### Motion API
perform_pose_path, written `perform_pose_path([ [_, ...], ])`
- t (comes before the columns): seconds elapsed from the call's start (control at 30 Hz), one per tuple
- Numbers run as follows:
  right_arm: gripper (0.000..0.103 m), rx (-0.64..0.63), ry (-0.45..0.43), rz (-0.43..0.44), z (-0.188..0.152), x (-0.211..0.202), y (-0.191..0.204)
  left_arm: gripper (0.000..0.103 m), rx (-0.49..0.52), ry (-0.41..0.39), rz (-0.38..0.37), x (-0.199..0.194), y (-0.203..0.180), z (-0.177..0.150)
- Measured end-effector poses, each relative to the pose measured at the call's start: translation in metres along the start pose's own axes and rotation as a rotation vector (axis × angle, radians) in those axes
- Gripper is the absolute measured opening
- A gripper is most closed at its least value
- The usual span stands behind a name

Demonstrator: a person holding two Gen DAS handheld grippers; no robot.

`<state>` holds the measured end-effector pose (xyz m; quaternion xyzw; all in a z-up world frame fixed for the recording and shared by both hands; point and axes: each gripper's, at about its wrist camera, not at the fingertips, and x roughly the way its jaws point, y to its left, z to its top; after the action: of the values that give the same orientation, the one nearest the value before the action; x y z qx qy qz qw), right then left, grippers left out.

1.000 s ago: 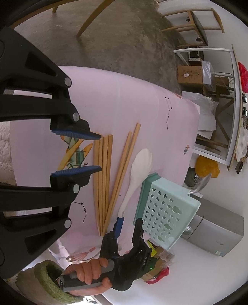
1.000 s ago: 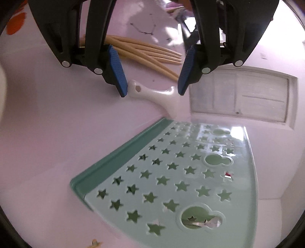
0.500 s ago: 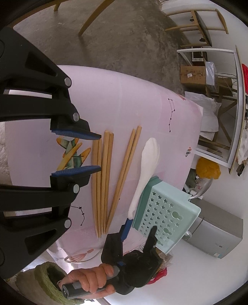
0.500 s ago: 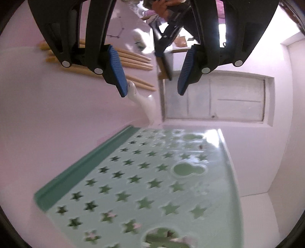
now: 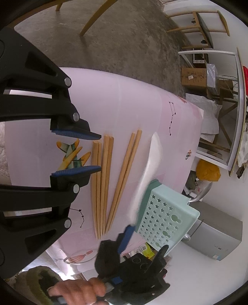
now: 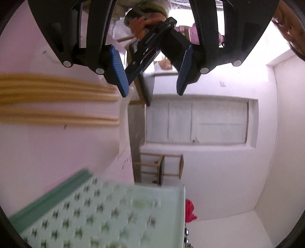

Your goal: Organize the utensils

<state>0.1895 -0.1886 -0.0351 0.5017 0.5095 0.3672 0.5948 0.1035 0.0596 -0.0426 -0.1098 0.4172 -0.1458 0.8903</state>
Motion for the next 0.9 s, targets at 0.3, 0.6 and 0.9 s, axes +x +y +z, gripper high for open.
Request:
perform_pose_path([
  [0.3,0.052,0.018,0.054,-0.077,-0.022,0.021,-0.016,0.026,-0.006,0.005,0.035,-0.008,0.007,-0.001],
  [0.6,0.052,-0.254,-0.066,-0.427,-0.041,-0.019,0.009,0.057,0.202,0.011,0.098,0.01,-0.024,0.061],
  [0.9,0.052,-0.33,-0.189,-0.521,-0.053,-0.071,0.018,0.069,0.337,0.222,0.309,0.099,-0.048,0.105],
])
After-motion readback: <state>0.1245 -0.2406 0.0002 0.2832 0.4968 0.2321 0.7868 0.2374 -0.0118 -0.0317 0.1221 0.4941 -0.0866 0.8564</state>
